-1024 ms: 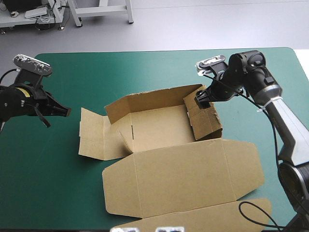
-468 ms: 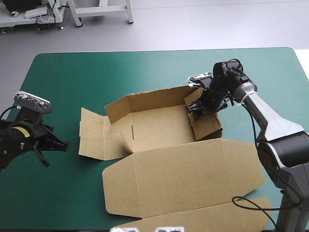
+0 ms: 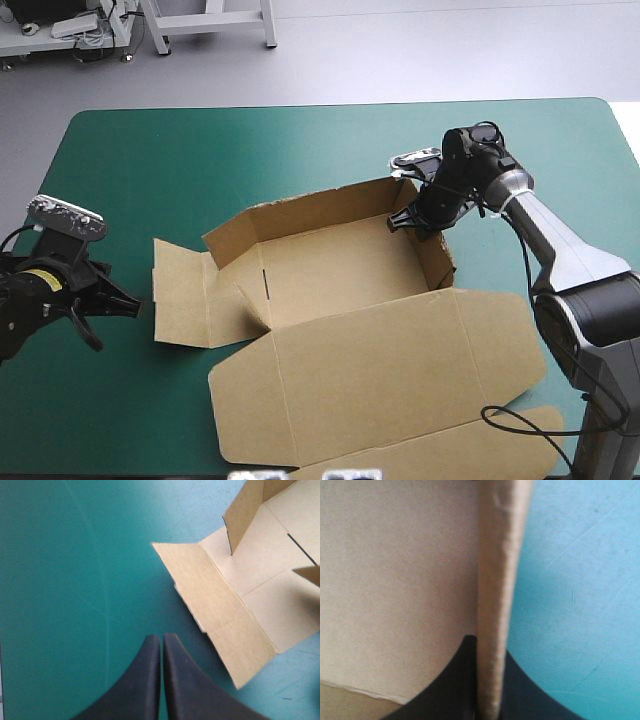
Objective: Fold the box
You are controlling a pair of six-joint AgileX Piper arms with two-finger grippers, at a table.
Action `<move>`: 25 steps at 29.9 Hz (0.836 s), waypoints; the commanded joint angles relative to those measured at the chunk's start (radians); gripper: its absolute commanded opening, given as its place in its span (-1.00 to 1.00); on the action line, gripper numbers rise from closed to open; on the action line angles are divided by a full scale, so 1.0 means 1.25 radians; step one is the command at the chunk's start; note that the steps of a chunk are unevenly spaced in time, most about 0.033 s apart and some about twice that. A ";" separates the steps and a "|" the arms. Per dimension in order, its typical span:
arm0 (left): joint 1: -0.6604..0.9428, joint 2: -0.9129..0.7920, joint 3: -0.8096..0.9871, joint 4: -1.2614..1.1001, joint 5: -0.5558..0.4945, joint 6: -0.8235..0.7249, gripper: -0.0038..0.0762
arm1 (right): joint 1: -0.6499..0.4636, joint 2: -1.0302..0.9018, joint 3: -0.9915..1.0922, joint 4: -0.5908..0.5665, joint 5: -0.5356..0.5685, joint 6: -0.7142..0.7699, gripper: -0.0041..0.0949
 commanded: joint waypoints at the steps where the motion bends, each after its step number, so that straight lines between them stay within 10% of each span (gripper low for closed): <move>1: 0.000 -0.008 -0.018 -0.002 -0.071 -0.033 -0.89 | -0.022 -0.084 -0.027 -0.002 0.021 -0.013 -0.95; 25: 0.000 0.023 0.016 0.078 -0.288 -0.112 -0.87 | -0.309 -0.455 -0.030 0.247 0.021 -0.207 -0.96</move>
